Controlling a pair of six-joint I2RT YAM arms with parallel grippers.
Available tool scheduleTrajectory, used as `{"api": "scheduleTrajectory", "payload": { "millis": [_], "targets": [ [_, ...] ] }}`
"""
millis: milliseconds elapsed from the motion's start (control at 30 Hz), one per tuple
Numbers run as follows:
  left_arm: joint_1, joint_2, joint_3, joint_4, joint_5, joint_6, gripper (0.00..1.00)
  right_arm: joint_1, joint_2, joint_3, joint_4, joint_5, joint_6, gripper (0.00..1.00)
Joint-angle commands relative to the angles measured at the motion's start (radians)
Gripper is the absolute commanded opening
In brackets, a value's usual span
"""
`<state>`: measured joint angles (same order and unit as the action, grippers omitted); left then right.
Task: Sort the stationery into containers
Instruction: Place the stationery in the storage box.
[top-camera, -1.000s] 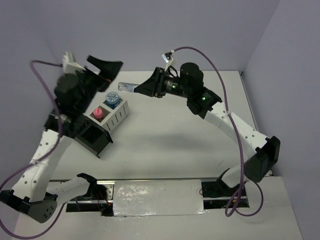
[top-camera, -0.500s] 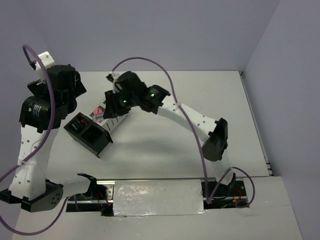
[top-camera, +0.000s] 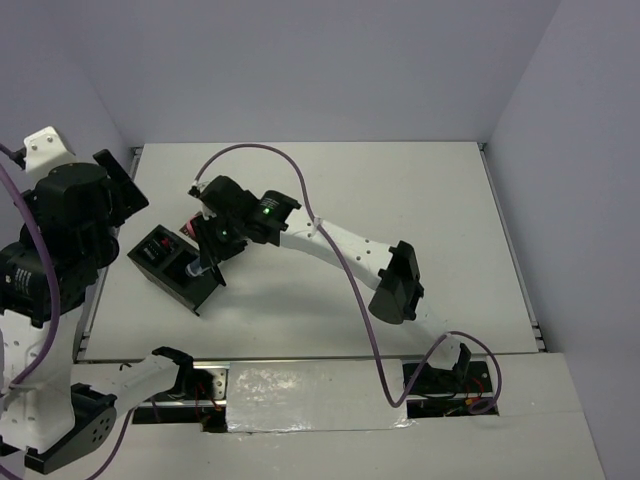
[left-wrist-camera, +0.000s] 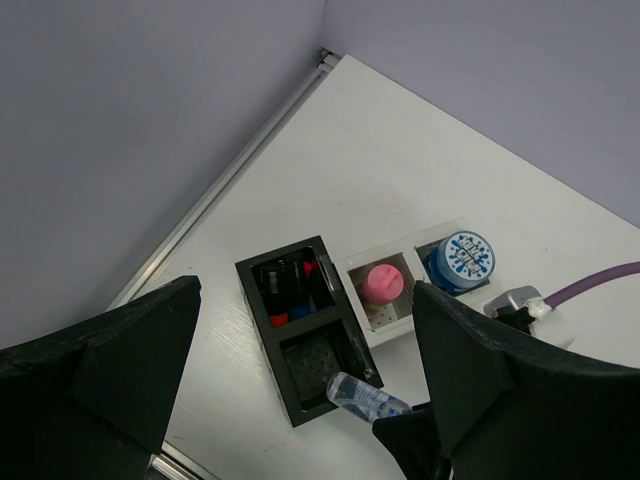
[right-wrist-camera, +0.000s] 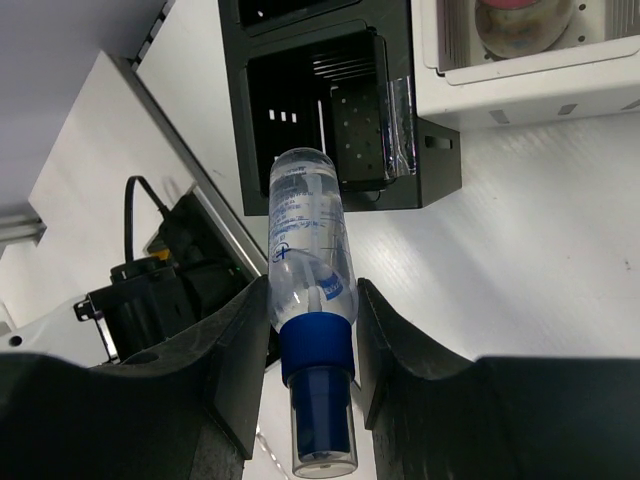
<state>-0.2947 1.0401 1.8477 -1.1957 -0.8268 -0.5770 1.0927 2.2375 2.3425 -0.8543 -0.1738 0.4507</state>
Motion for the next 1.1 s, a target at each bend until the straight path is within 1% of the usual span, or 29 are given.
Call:
{"api": "scheduleTrajectory", "payload": {
  "millis": [0, 300, 367, 467, 500, 567, 700, 733, 767, 800, 933, 1067],
  "targets": [
    [0.003, 0.023, -0.005, 0.044, 0.055, 0.028, 0.99, 0.007, 0.016, 0.023, 0.044, 0.025, -0.006, 0.0],
    [-0.02, 0.014, -0.039, 0.077, 0.078, 0.049, 0.99, 0.007, 0.076, 0.046, 0.047, 0.046, 0.006, 0.0],
    [-0.026, 0.014, -0.039, 0.084, 0.084, 0.052, 0.99, 0.007, 0.096, 0.066, 0.047, 0.056, 0.006, 0.02],
    [-0.03, 0.012, -0.048, 0.091, 0.1, 0.063, 0.99, 0.006, 0.105, 0.083, 0.06, 0.06, 0.011, 0.1],
    [-0.032, 0.011, -0.05, 0.093, 0.101, 0.066, 0.99, 0.004, 0.105, 0.084, 0.064, 0.06, 0.014, 0.17],
    [-0.034, 0.006, -0.067, 0.097, 0.104, 0.071, 0.99, 0.004, 0.102, 0.084, 0.08, 0.062, 0.022, 0.19],
    [-0.035, -0.005, -0.09, 0.107, 0.127, 0.08, 0.99, 0.004, 0.096, 0.084, 0.103, 0.059, 0.036, 0.45],
    [-0.035, -0.009, -0.094, 0.11, 0.13, 0.083, 0.99, 0.004, 0.094, 0.084, 0.107, 0.057, 0.037, 0.76],
    [-0.035, -0.009, -0.1, 0.111, 0.136, 0.083, 0.99, 0.004, 0.093, 0.086, 0.116, 0.05, 0.04, 0.98],
    [-0.035, -0.011, -0.102, 0.113, 0.138, 0.085, 0.99, 0.003, 0.091, 0.087, 0.12, 0.051, 0.042, 1.0],
    [-0.037, -0.011, -0.104, 0.113, 0.135, 0.086, 0.99, 0.004, 0.071, 0.087, 0.135, 0.053, 0.046, 1.0],
    [-0.037, -0.006, -0.102, 0.113, 0.133, 0.082, 0.99, 0.001, 0.005, 0.068, 0.164, 0.072, 0.037, 1.0]
  ]
}}
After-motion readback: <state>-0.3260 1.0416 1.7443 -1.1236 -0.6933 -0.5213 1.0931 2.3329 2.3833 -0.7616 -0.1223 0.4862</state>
